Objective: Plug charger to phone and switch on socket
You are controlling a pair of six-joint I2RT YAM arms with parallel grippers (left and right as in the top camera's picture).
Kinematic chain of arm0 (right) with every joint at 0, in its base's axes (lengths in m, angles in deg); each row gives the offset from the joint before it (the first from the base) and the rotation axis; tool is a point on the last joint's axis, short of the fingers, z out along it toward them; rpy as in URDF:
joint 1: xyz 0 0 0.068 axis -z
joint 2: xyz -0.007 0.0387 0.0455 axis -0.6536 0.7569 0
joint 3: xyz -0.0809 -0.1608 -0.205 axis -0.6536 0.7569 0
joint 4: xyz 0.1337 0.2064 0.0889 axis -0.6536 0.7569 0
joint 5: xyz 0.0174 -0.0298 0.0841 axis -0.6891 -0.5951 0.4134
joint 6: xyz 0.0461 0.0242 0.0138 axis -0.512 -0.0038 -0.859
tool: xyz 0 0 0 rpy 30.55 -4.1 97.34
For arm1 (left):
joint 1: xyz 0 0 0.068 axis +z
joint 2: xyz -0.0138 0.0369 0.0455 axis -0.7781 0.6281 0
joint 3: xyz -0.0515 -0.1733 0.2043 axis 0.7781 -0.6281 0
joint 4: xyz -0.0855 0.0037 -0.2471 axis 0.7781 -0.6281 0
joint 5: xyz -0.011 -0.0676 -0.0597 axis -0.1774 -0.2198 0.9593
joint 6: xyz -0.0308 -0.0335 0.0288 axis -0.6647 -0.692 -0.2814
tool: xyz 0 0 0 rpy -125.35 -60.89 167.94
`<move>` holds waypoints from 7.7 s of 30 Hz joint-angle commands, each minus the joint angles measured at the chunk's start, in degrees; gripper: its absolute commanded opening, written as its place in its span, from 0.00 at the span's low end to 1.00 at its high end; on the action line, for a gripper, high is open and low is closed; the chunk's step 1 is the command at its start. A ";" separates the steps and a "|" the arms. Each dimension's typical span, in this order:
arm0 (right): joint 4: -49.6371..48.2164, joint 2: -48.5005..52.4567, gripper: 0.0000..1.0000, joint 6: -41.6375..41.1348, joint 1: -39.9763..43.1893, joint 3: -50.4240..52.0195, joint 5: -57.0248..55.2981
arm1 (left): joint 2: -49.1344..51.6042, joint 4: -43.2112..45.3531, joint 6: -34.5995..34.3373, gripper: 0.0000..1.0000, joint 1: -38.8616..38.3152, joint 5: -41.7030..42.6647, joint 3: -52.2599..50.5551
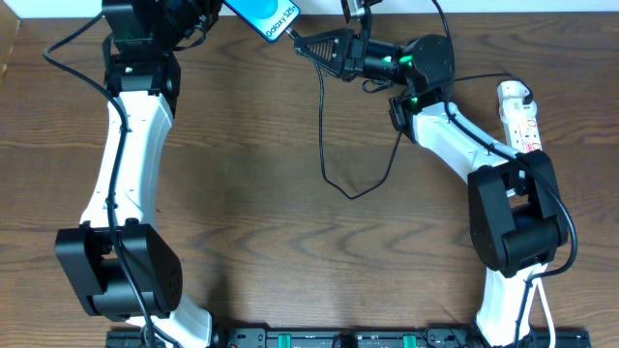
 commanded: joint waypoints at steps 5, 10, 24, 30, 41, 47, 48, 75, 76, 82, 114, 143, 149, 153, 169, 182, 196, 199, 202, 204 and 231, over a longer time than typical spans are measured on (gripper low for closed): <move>-0.24 0.00 0.01 -0.42 -0.33 -0.59 -0.37 | -0.13 0.31 1.84 0.07 -0.33 0.59 0.63; -0.24 0.00 0.01 -0.42 -0.33 -0.59 -0.39 | -0.13 0.33 1.81 0.07 -0.44 1.49 0.63; -0.22 0.00 0.01 -2.14 -0.33 -0.59 -1.36 | -0.13 0.35 1.84 0.08 -1.40 2.29 0.63; -0.22 0.00 0.01 -5.33 -0.33 -0.59 -2.34 | -0.13 0.35 1.81 0.07 -1.40 2.32 0.63; -0.22 0.00 0.01 -6.56 -0.33 -0.59 -2.60 | -0.13 0.33 1.81 0.07 -1.42 3.17 0.63; -0.24 0.00 0.01 -6.29 -0.33 -0.59 -2.56 | -0.13 0.31 1.81 0.07 -1.42 5.14 0.63; -0.22 0.00 0.01 -6.29 -0.33 -0.59 -2.54 | -0.13 0.31 1.81 0.07 -1.42 5.55 0.63; -0.48 0.00 0.01 -3.10 -0.33 -0.59 -0.55 | -0.13 0.31 1.79 0.08 -1.42 10.49 0.63; -0.46 0.00 0.01 -2.84 -0.33 -0.59 -0.39 | -0.13 0.33 1.81 0.07 -1.42 10.69 0.63; -0.46 0.00 0.01 -2.91 -0.59 -0.59 -0.33 | -0.13 0.35 1.81 0.08 -1.40 9.16 0.63; -0.42 0.00 0.01 -2.89 -0.22 -0.59 0.72 | -0.13 0.35 1.81 0.08 -0.79 11.30 0.63; 48.37 0.00 0.02 31.61 5.64 -0.59 -6.19 | -0.13 0.55 -1.20 0.07 2.97 12.61 0.63; 70.03 0.00 0.01 44.48 6.60 -0.59 -23.98 | -0.13 0.55 -1.18 0.08 2.97 12.63 0.63; 80.70 0.00 0.01 48.15 6.82 -0.59 -38.16 | -0.13 0.52 -1.18 0.08 2.97 12.61 0.63; 101.68 0.09 0.01 49.22 5.20 -0.55 -71.25 | -0.13 0.48 -0.96 0.08 2.97 12.70 0.63; 101.31 6.75 0.01 49.24 3.50 -0.52 -72.67 | -0.13 0.50 -0.92 0.07 2.97 13.33 0.63; 101.07 7.13 0.30 49.24 2.62 -0.52 -72.15 | -0.13 0.50 -0.72 0.07 2.97 13.49 0.63; 101.09 7.13 0.26 49.22 2.60 -0.52 -72.15 | -0.13 0.50 -0.72 0.08 2.97 13.55 0.63; 101.07 7.13 0.24 49.22 2.60 -0.52 -72.13 | -0.13 0.50 -0.72 0.07 2.97 13.66 0.63; 101.07 7.13 0.24 49.22 2.56 -0.52 -72.15 | -0.13 0.50 -0.72 0.07 2.97 13.68 0.63; 103.41 7.13 0.17 49.22 2.29 -0.52 -67.67 | -0.13 0.50 -0.74 0.08 2.97 13.68 0.63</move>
